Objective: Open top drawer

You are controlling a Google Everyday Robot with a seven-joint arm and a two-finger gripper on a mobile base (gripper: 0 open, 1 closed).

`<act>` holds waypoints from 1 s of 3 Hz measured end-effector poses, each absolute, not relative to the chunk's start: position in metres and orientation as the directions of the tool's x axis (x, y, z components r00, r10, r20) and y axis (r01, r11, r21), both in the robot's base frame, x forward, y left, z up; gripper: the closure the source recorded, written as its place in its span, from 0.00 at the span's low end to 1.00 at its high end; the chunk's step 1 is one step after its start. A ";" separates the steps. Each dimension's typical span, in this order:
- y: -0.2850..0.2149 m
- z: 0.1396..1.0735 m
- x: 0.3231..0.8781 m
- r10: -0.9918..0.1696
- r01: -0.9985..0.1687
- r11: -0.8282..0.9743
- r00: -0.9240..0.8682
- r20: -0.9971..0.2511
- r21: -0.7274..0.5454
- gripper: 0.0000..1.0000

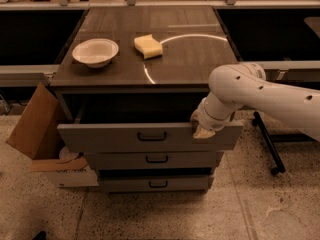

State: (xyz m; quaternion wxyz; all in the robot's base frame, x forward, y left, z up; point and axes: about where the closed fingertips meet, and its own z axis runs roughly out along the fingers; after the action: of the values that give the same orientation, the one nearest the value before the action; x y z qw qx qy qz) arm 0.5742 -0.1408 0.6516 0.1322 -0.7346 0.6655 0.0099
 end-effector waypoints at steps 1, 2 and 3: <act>-0.141 0.661 0.574 -0.975 -0.980 -0.079 0.114 -0.191 -0.181 0.96; -0.141 0.666 0.574 -0.975 -0.980 -0.079 0.114 -0.191 -0.181 1.00; -0.140 0.665 0.574 -0.975 -0.981 -0.081 0.115 -0.190 -0.179 0.81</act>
Offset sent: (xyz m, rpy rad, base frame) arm -0.1278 -0.0043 0.0914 0.1048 -0.1302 -0.0546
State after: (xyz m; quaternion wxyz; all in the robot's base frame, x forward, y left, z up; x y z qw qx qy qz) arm 0.5735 -0.1403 0.6648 0.1312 -0.7350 0.6652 0.0108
